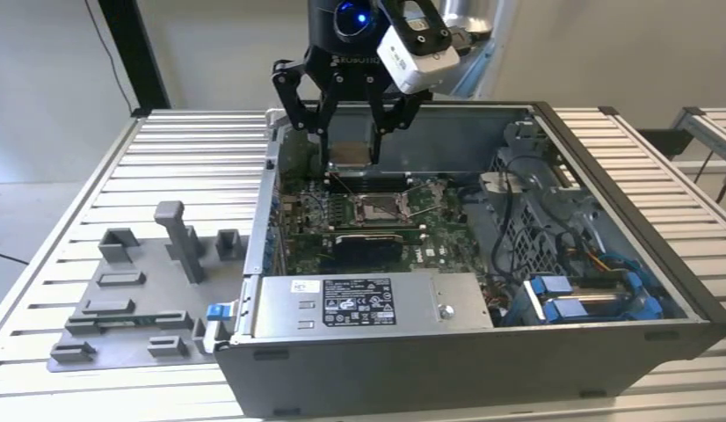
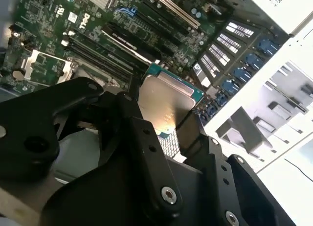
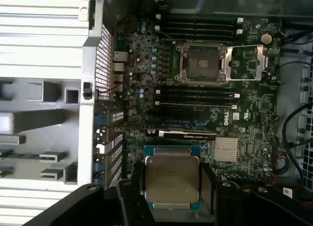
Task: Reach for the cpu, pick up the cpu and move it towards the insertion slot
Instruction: 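Pick up the cpu and move it towards the insertion slot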
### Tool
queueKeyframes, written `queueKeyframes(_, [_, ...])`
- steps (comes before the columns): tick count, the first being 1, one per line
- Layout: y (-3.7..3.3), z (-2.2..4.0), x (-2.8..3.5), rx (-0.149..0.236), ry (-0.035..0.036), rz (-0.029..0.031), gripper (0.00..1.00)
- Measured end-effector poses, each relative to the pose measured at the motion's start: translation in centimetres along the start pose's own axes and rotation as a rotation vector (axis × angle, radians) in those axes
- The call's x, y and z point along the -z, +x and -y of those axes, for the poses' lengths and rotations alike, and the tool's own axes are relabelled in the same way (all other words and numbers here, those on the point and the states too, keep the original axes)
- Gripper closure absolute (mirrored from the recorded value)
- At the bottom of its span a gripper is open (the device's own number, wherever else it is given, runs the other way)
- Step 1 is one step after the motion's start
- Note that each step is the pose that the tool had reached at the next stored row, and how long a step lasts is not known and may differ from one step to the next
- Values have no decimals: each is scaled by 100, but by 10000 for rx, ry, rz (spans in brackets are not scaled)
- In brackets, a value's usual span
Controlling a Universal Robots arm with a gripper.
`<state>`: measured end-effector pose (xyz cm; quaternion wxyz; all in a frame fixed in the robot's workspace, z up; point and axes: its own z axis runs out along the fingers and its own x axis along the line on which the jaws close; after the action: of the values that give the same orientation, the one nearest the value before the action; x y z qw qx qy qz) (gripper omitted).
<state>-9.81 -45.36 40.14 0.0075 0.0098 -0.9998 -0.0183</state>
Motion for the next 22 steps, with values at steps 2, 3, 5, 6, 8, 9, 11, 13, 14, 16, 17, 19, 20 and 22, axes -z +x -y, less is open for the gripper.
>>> queueKeyframes(2, [-37,1,1,1,0,-1,100])
queueKeyframes(3, [-59,1,1,1,0,-2,100])
queueKeyframes(5, [-112,2,2,0,0,-4,100])
queueKeyframes(6, [-136,3,2,0,0,-5,100])
queueKeyframes(8, [-187,4,3,1,0,-6,100])
queueKeyframes(9, [-209,4,3,1,0,-7,100])
queueKeyframes(11, [-251,5,4,0,0,-8,100])
queueKeyframes(13, [-290,6,5,-1,-1,-8,100])
queueKeyframes(14, [-305,6,5,0,0,-9,100])
queueKeyframes(16, [-318,7,5,1,-2,-8,100])
queueKeyframes(17, [-320,7,5,0,-1,-8,100])
queueKeyframes(19, [-322,6,5,-2,-1,-8,100])
queueKeyframes(20, [-323,6,5,-1,-1,-8,100])
queueKeyframes(22, [-323,6,5,0,-1,-8,100])
